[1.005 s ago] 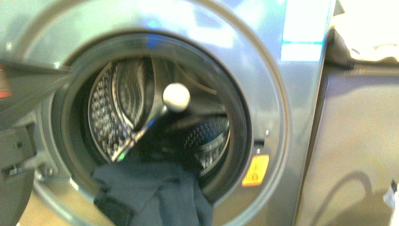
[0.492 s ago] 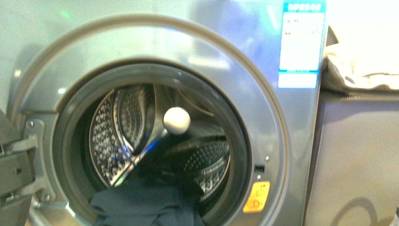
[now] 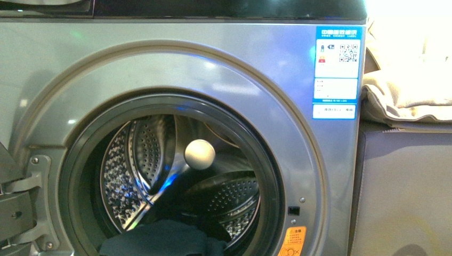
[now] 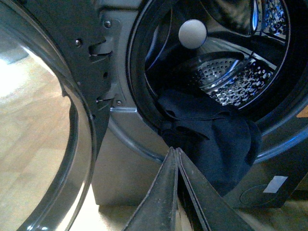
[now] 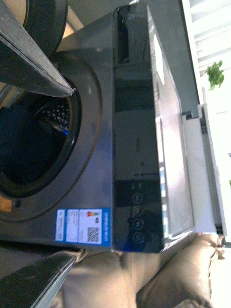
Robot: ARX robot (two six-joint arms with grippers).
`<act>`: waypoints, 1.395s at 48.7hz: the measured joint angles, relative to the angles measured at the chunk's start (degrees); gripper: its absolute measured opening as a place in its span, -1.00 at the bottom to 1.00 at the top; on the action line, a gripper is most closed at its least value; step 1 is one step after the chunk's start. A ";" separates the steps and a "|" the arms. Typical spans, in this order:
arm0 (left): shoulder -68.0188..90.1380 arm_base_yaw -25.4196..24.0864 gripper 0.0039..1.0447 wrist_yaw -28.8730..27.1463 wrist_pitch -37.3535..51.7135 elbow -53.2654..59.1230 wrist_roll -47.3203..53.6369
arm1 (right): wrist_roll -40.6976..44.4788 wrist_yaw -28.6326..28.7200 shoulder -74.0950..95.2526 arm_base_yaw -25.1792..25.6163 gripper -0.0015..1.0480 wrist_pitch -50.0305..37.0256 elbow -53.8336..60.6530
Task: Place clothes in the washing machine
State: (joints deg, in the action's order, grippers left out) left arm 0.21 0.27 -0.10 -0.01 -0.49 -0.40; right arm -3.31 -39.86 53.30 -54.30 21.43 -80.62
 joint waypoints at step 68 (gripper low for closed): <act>0.00 -0.07 -0.94 -0.07 0.00 0.00 0.00 | 3.26 39.28 -46.12 53.86 -0.95 -19.39 71.73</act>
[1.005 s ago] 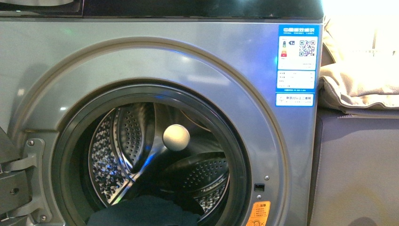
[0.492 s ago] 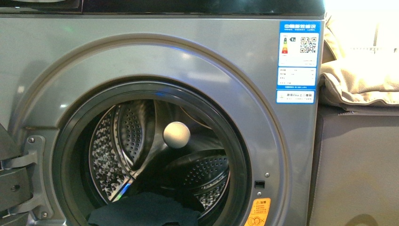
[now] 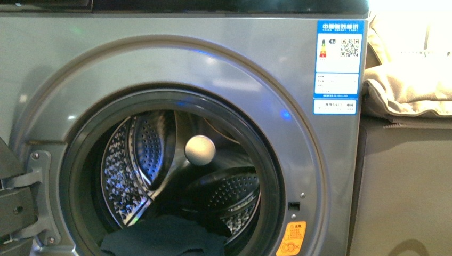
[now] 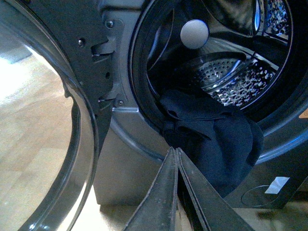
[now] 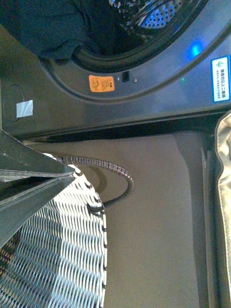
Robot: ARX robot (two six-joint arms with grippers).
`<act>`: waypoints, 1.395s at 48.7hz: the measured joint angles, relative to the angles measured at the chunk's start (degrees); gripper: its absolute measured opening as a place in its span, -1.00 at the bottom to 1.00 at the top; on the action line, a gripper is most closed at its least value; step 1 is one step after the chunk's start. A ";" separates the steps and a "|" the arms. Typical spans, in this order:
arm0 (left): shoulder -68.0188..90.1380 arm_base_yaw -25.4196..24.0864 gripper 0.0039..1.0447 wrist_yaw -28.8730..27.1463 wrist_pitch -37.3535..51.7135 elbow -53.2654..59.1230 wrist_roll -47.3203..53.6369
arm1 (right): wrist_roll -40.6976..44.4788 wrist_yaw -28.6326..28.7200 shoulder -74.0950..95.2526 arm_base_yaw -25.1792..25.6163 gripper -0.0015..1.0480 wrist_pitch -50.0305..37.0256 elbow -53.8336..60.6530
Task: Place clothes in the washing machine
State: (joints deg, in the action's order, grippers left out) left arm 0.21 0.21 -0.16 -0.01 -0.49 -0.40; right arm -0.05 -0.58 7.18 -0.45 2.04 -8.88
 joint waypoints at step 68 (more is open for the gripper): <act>0.00 0.00 -0.28 0.09 0.00 0.00 0.00 | 0.04 0.44 -6.93 0.28 -0.13 -1.84 8.59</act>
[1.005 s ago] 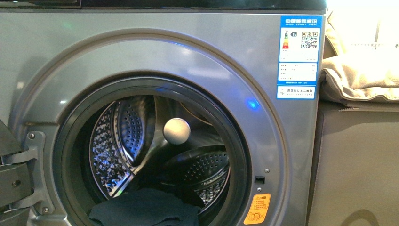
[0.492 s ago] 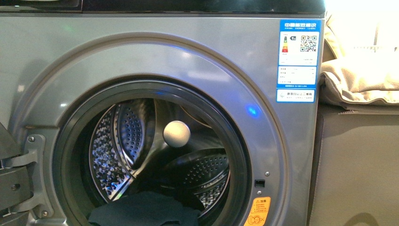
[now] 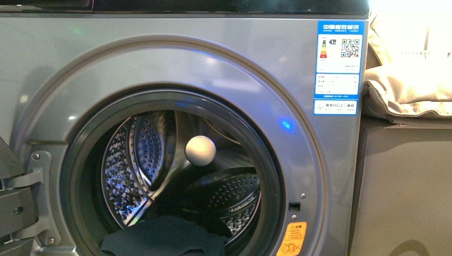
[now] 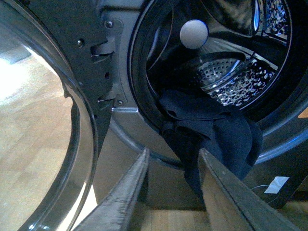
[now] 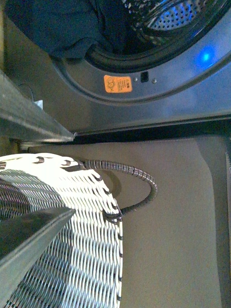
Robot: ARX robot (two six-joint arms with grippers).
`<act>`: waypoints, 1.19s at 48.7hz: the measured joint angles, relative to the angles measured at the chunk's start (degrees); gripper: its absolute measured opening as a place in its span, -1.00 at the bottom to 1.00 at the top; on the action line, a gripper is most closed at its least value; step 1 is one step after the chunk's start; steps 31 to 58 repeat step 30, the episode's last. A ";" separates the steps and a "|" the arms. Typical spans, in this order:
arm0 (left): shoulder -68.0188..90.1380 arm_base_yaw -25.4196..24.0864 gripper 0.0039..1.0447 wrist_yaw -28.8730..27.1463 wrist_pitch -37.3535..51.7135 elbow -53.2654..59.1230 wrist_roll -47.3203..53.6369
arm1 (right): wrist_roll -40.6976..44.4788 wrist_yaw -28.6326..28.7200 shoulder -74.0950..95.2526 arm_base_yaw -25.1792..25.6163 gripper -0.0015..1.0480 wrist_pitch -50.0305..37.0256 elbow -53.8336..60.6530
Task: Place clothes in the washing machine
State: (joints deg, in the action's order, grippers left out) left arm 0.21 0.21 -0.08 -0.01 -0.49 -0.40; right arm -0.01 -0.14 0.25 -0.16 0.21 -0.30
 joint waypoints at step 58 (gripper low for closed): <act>-0.02 0.00 0.88 0.00 0.00 0.00 0.09 | -0.02 0.00 0.00 0.00 0.85 0.00 0.00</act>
